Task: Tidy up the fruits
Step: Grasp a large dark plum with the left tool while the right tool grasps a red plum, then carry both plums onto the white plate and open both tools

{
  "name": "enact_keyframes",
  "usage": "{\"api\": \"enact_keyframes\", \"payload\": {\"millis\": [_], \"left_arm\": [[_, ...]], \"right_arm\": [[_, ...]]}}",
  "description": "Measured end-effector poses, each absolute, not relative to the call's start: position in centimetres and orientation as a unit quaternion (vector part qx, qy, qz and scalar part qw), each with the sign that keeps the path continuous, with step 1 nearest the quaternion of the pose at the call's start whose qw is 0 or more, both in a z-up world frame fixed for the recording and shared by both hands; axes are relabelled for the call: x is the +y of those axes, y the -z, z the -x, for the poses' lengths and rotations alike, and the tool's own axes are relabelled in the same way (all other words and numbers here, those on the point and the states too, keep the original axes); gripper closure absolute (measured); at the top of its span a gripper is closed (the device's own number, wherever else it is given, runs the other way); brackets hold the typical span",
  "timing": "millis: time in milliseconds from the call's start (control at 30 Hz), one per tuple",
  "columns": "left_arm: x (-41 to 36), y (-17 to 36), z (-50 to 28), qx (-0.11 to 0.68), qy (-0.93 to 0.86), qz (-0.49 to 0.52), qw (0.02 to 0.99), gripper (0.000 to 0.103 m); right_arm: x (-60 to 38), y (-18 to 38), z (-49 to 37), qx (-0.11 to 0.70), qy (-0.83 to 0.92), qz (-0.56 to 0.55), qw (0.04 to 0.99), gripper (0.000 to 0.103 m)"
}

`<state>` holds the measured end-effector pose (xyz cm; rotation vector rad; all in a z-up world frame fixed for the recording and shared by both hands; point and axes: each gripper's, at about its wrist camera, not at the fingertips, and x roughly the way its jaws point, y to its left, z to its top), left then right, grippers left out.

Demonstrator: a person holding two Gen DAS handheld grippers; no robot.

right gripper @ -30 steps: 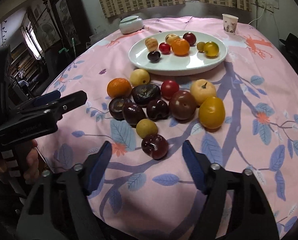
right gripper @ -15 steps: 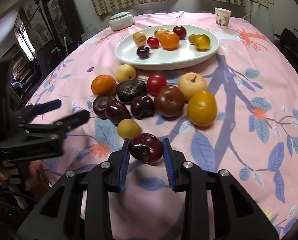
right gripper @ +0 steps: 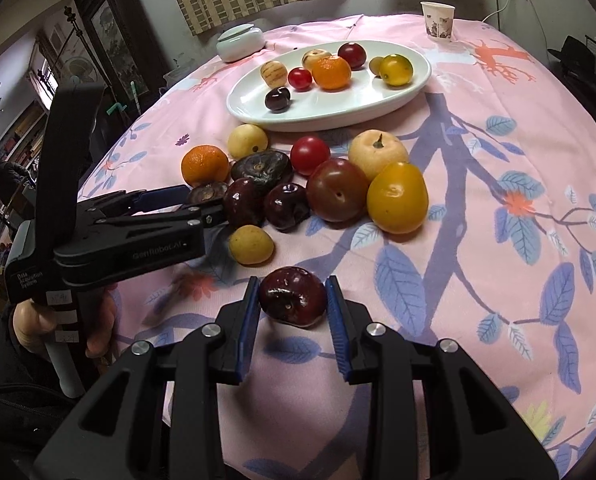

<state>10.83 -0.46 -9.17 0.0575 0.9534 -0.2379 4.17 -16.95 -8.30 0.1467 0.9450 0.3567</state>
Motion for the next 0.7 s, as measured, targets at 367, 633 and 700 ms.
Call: {"api": "enact_keyframes", "payload": {"millis": [367,633,700], "left_arm": [[0.7,8.1,-8.3,0.456,0.138,0.008,0.879,0.059],[1.1,6.1,-6.6,0.434,0.153,0.017,0.888,0.059],[1.0,5.8,-6.5,0.432,0.158,0.018,0.888,0.059]], "right_arm": [[-16.6,7.4,-4.1,0.441,-0.179,-0.067,0.877,0.070],[-16.0,7.2,-4.0,0.440,-0.183,-0.066,0.877,0.070],[-15.9,7.1,-4.0,0.438,-0.183,-0.065,0.878,0.070]]}}
